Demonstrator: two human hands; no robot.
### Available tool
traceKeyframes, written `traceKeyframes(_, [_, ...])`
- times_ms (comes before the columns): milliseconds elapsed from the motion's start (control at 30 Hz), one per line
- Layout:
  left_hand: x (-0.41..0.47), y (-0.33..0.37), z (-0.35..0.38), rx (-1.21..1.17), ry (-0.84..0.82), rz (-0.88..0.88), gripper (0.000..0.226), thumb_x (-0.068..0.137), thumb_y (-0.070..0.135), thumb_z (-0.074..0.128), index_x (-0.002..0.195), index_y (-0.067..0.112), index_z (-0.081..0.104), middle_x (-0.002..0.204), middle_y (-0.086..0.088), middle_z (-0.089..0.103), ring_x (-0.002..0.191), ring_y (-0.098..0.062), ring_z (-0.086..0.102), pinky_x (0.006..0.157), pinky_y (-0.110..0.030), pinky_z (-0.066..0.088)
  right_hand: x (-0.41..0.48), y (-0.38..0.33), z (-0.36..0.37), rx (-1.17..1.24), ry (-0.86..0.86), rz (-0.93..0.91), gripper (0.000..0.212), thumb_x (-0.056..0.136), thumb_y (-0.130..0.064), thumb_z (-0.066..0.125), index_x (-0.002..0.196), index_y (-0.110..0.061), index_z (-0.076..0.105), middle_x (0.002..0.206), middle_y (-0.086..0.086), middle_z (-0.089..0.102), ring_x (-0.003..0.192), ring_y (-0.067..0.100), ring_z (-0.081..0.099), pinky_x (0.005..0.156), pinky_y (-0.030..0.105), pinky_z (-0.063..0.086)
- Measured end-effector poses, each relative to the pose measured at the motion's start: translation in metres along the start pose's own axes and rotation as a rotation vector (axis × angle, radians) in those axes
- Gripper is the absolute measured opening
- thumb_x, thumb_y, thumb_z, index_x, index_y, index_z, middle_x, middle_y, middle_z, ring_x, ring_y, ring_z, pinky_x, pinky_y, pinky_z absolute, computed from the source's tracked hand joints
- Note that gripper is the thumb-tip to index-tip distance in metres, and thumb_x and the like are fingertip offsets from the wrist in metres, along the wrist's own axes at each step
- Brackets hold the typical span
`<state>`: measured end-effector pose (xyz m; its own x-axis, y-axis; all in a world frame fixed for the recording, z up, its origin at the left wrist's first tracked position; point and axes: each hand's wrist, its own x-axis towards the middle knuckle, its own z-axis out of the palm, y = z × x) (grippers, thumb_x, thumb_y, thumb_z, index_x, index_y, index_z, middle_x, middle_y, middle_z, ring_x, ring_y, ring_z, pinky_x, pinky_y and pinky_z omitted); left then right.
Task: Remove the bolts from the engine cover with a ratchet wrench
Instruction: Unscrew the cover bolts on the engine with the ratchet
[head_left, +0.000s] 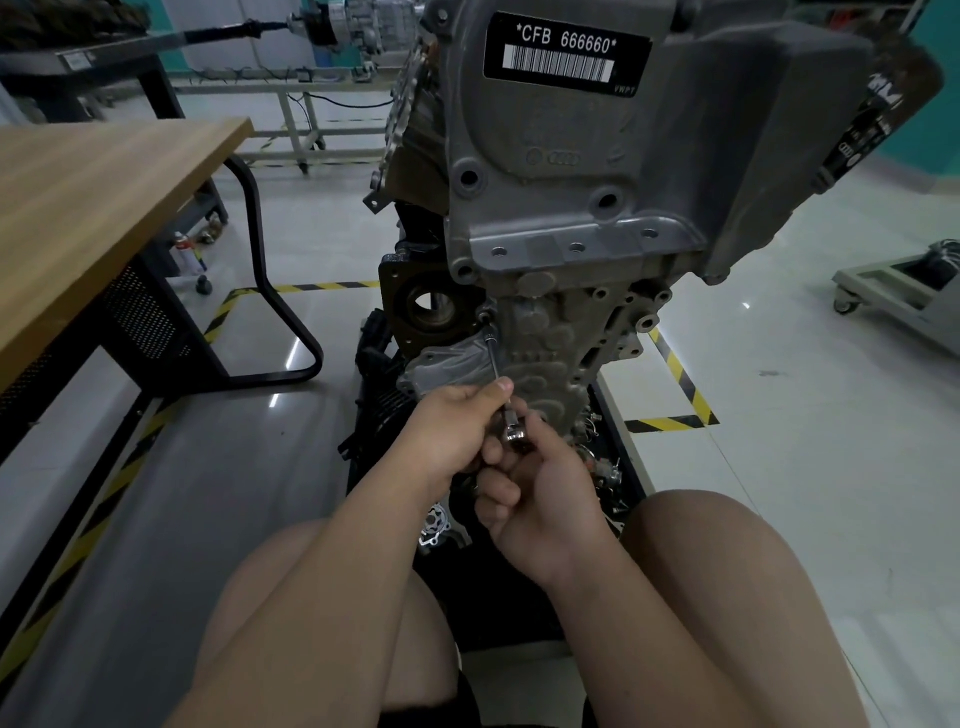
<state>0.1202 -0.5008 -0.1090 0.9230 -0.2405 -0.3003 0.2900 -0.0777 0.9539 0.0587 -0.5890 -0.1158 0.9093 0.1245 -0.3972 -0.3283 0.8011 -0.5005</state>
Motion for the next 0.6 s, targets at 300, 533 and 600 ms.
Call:
traceKeyframes(300, [-0.0005, -0.0018, -0.0035, -0.013, 0.062, 0.035, 0.029, 0.092, 0.035, 0.062, 0.075, 0.013, 0.07, 0.048, 0.002, 0.06, 0.038, -0.007, 0.051, 0.045, -0.017, 0.045, -0.003, 0.0037, 0.0013, 0.187, -0.143, 0.153, 0.036, 0.083, -0.04, 0.052, 0.063, -0.02, 0.074, 0.055, -0.004, 0.053, 0.034, 0.005, 0.039, 0.034, 0.016, 0.029])
traceKeyframes(533, [-0.0015, -0.0024, -0.0009, -0.021, 0.1, 0.044, 0.03, 0.092, 0.032, 0.063, 0.07, 0.012, 0.068, 0.048, -0.002, 0.058, 0.031, -0.008, 0.044, 0.039, -0.015, 0.04, 0.0029, 0.0073, 0.0003, -0.029, -0.034, 0.059, 0.052, 0.1, -0.043, 0.039, 0.067, -0.028, 0.076, 0.054, -0.006, 0.048, 0.04, 0.007, 0.037, 0.04, 0.02, 0.032])
traceKeyframes(600, [-0.0015, -0.0025, 0.0005, -0.034, 0.094, 0.043, 0.03, 0.092, 0.031, 0.063, 0.07, 0.011, 0.068, 0.049, -0.004, 0.058, 0.029, -0.01, 0.042, 0.038, -0.016, 0.039, 0.0035, 0.0072, -0.0006, -0.091, 0.005, 0.001, 0.038, 0.102, -0.041, 0.039, 0.088, -0.032, 0.073, 0.055, -0.004, 0.048, 0.04, 0.009, 0.038, 0.041, 0.02, 0.032])
